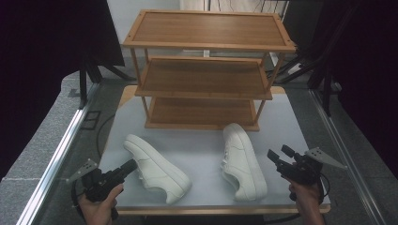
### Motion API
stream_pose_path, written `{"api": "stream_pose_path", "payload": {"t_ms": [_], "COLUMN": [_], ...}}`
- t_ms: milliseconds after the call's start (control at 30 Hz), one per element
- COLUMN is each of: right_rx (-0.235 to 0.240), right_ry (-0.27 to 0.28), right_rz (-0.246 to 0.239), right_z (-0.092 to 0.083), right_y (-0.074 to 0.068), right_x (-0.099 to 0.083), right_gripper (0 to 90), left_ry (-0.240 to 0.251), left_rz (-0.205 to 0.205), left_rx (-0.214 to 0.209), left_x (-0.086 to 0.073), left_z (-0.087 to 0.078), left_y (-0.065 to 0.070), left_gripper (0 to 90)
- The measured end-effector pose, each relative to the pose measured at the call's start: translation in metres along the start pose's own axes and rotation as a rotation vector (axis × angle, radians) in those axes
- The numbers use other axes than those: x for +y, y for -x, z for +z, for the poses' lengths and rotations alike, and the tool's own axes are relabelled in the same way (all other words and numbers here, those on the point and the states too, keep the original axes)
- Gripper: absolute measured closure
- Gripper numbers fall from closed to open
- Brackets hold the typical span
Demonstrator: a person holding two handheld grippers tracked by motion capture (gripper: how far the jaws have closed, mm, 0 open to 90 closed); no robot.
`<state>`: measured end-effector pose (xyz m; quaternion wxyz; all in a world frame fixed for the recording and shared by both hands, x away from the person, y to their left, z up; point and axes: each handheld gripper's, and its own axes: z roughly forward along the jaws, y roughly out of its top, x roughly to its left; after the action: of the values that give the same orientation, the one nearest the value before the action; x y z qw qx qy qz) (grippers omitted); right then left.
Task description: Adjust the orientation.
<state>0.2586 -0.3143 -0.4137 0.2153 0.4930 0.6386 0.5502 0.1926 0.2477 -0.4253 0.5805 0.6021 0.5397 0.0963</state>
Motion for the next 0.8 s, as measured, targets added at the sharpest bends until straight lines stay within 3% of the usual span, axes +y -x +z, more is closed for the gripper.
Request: {"api": "stream_pose_path", "payload": {"t_ms": [233, 367, 600, 800], "right_rx": [0.007, 0.002, 0.000, -0.004], "right_ry": [-0.031, -0.042, -0.055, -0.060], "right_rz": [0.007, 0.009, 0.009, 0.013], "right_z": [0.006, 0.008, 0.011, 0.012], "right_y": [0.001, 0.001, 0.001, 0.001], "right_x": [-0.004, -0.005, -0.005, -0.007], "right_gripper": [31.3, 31.3, 31.5, 31.6], "left_ry": [-0.036, -0.084, -0.150, -0.170], "left_rz": [-0.016, -0.020, 0.004, 0.004], "left_rx": [0.046, 0.056, 0.044, 0.031], "left_x": [-0.015, -0.038, -0.061, -0.071], "left_z": [-0.004, -0.003, 0.008, 0.009], "left_y": [-0.005, -0.002, 0.007, 0.012], "left_gripper": [87.6, 87.7, 87.3, 86.7]}}
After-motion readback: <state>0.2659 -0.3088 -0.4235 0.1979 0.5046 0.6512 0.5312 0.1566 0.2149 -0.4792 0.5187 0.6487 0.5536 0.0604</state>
